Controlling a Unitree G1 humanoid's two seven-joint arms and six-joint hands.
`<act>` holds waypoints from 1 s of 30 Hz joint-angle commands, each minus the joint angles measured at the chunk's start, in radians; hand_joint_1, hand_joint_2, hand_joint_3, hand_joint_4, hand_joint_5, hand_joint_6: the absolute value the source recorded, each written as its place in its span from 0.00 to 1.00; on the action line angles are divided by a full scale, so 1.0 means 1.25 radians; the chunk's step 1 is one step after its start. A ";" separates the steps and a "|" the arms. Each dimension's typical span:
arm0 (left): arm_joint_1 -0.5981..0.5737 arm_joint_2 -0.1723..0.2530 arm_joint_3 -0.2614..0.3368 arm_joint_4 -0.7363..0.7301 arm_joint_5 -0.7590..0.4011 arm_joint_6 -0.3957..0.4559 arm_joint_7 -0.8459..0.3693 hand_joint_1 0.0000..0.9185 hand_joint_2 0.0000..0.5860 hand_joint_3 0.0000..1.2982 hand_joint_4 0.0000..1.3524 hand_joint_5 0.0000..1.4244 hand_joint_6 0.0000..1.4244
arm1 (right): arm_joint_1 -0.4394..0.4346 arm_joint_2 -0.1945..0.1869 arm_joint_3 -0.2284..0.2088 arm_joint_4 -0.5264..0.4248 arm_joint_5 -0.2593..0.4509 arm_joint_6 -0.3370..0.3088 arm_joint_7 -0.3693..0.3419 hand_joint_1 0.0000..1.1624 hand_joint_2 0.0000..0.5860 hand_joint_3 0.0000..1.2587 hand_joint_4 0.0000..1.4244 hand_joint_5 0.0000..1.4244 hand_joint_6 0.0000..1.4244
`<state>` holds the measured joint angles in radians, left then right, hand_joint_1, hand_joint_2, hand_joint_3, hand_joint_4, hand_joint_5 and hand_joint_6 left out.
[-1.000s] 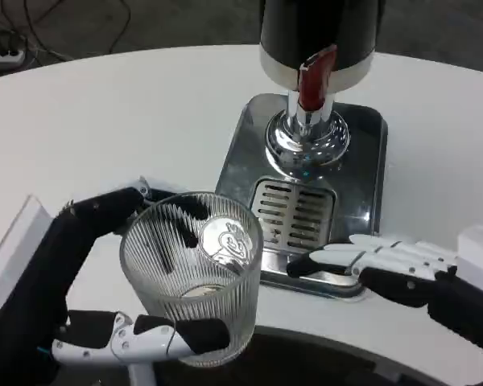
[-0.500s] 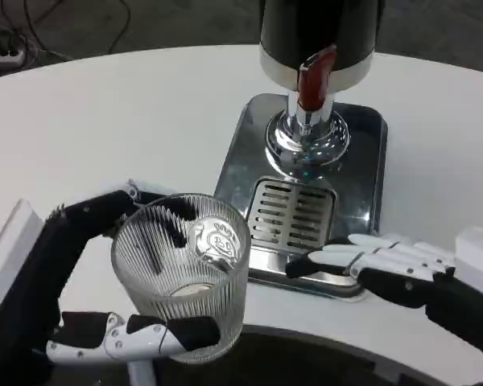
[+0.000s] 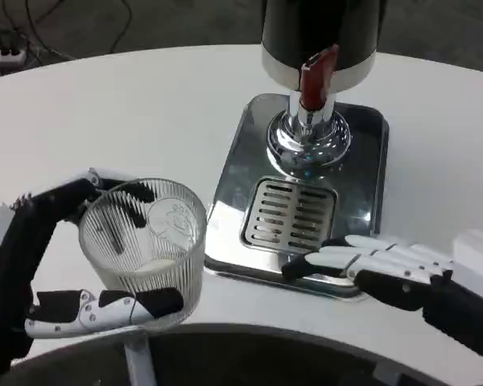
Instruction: Grasp the cup under the faucet to collect the drink, then remove the cup.
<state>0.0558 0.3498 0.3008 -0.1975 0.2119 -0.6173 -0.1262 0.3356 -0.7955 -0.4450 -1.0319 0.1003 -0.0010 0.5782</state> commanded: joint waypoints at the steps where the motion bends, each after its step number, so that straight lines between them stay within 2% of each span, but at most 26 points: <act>1: -0.069 0.013 -0.001 0.091 0.045 -0.048 0.061 0.70 0.00 0.52 0.57 0.62 0.62 | 0.007 -0.006 -0.002 -0.012 0.001 -0.015 -0.013 0.48 0.75 0.15 0.10 0.06 0.04; 7: -0.150 0.005 -0.038 0.203 0.107 -0.068 0.125 0.70 0.00 0.52 0.57 0.62 0.62 | 0.009 -0.012 -0.007 -0.012 0.007 -0.014 -0.017 0.48 0.75 0.15 0.10 0.06 0.04; 10: -0.213 -0.010 -0.072 0.277 0.155 -0.055 0.177 0.70 0.00 0.52 0.58 0.62 0.62 | 0.016 -0.014 -0.013 -0.012 0.010 -0.018 -0.019 0.48 0.75 0.15 0.10 0.06 0.04; 13: -0.259 -0.013 -0.097 0.336 0.191 -0.051 0.225 0.70 0.00 0.52 0.57 0.62 0.60 | 0.022 -0.016 -0.017 -0.012 0.012 -0.020 -0.022 0.48 0.75 0.15 0.10 0.06 0.04; 16: -0.322 -0.008 -0.133 0.428 0.244 -0.047 0.289 0.70 0.00 0.52 0.57 0.62 0.56 | 0.026 -0.019 -0.020 -0.012 0.015 -0.020 -0.024 0.48 0.75 0.15 0.10 0.06 0.04; 24: -0.458 0.011 -0.233 0.654 0.347 -0.048 0.457 0.70 0.01 0.52 0.57 0.62 0.56 | 0.052 -0.031 -0.045 -0.012 0.031 -0.028 -0.027 0.48 0.75 0.15 0.10 0.06 0.04; 30: -0.529 0.010 -0.302 0.762 0.391 -0.036 0.552 0.70 0.01 0.52 0.57 0.62 0.56 | 0.053 -0.044 -0.036 -0.012 0.035 -0.028 -0.041 0.48 0.75 0.15 0.10 0.06 0.04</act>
<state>-0.5588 0.3550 -0.0443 0.7091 0.6823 -0.6592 0.4924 0.3944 -0.8368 -0.4937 -1.0329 0.1328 -0.0207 0.5474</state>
